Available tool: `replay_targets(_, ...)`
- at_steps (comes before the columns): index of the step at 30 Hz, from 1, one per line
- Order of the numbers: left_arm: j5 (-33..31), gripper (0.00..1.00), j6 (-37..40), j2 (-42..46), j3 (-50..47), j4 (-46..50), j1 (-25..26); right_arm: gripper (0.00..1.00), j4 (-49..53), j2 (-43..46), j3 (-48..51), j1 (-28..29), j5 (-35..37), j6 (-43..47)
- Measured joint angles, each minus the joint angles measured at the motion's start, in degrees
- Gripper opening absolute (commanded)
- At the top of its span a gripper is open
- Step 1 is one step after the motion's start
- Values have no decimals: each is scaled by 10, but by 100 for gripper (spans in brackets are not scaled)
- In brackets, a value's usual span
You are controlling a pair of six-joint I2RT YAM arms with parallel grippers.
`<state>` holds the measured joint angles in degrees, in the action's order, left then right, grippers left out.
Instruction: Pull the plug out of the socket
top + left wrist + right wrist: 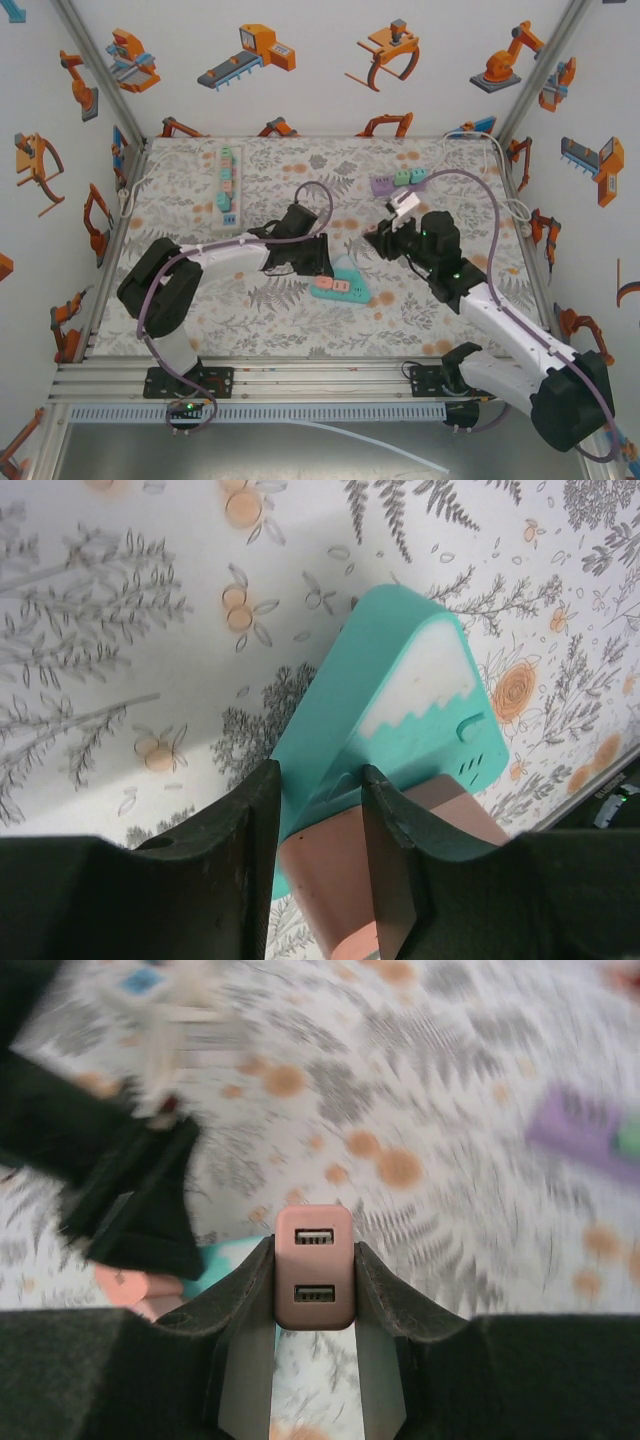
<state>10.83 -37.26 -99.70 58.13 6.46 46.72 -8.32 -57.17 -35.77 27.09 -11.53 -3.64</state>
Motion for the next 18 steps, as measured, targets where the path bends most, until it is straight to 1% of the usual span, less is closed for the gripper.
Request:
replay_targets(2, 4, 39, -16, 12, -13, 8, 1, 0, 41, -11, -7, -38, 38, -83)
replay_targets(3, 6, 39, -22, 17, -17, 11, 1, 0, 53, -17, -8, -56, 47, -115)
replay_targets(5, 7, 40, -33, 29, -27, 22, 1, 0, 76, -36, -7, -97, 50, -182)
replay_targets(8, 5, 45, -40, 43, -34, 44, 1, 0, 79, -66, 4, -138, 36, -252)
replay_targets(12, -1, 53, -43, 63, -43, 67, 1, 0, 55, -105, 40, -155, -1, -311)
replay_targets(14, -8, 62, -41, 84, -47, 73, 0, 0, 35, -129, 58, -157, -21, -329)
replay_targets(16, -15, 68, -35, 106, -49, 74, 0, 0, 14, -158, 69, -157, -38, -342)
replay_targets(18, -23, 72, -24, 126, -49, 75, 0, 4, -11, -191, 74, -157, -57, -350)
